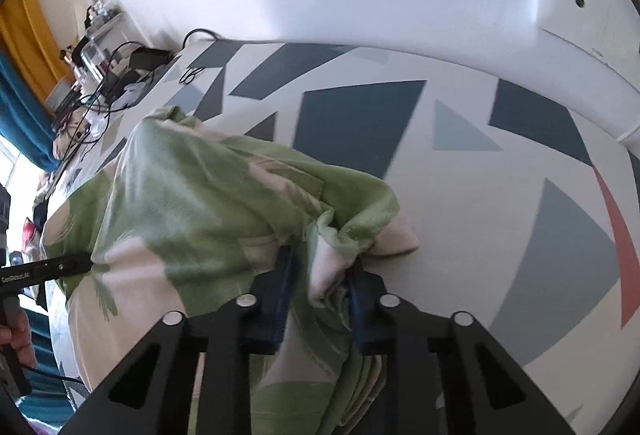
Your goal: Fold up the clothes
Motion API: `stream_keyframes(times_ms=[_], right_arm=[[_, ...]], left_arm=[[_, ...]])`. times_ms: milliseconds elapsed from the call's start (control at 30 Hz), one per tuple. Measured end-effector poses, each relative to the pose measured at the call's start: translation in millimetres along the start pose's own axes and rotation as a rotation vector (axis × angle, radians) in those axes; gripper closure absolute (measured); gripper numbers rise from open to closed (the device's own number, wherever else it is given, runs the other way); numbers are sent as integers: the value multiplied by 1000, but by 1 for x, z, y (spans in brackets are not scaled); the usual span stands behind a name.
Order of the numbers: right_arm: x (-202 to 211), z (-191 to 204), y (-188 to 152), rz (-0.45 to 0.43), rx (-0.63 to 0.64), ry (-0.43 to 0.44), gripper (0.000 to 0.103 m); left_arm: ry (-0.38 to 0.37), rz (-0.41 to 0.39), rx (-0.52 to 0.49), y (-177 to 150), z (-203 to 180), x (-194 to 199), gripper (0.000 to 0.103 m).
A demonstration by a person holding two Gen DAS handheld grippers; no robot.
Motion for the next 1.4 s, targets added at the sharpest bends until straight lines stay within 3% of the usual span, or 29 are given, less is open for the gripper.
stream_keyframes(times_ms=[133, 233, 333, 600, 667, 767, 933, 1033, 1133, 1167, 1200, 1300, 1400], right_arm=[[2, 4, 3, -8, -46, 41, 91], [25, 13, 20, -88, -42, 58, 92], [52, 33, 41, -153, 2, 92, 94], [96, 82, 74, -245, 111, 151, 95], [97, 88, 72, -236, 124, 163, 95], [77, 90, 56, -156, 114, 195, 94], [27, 90, 7, 48, 83, 236, 92], [8, 85, -22, 148, 86, 226, 86], [8, 71, -33, 177, 141, 153, 65], [11, 64, -33, 176, 154, 130, 54], [15, 58, -34, 169, 125, 131, 46], [28, 38, -39, 144, -11, 164, 39], [33, 35, -60, 142, -156, 250, 33]], left_arm=[[25, -29, -27, 2, 5, 12, 77], [28, -61, -38, 7, 9, 28, 79], [24, -78, -23, 0, -28, 41, 80], [25, -138, 10, 18, -20, 74, 80], [45, -142, 19, 13, -11, 74, 80], [82, -118, 46, -2, 7, 66, 80], [143, -48, 89, -32, 37, 39, 80], [145, -44, 95, -35, 39, 35, 79], [147, -39, 105, -37, 42, 32, 79], [147, -37, 110, -37, 44, 31, 79], [147, -34, 114, -38, 45, 30, 79], [143, -31, 118, -42, 49, 30, 78], [141, -22, 103, -44, 51, 29, 77]])
Point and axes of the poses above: each gripper's, at about its wrist camera, not at the fingertips, and x roughly against the way its jaws point, z to its left, y to its top, the point moved 10 cm from there along -x, roughly the way its jaws point, and after that the axes turned 9 degrees about y, right-handed, at the moved point
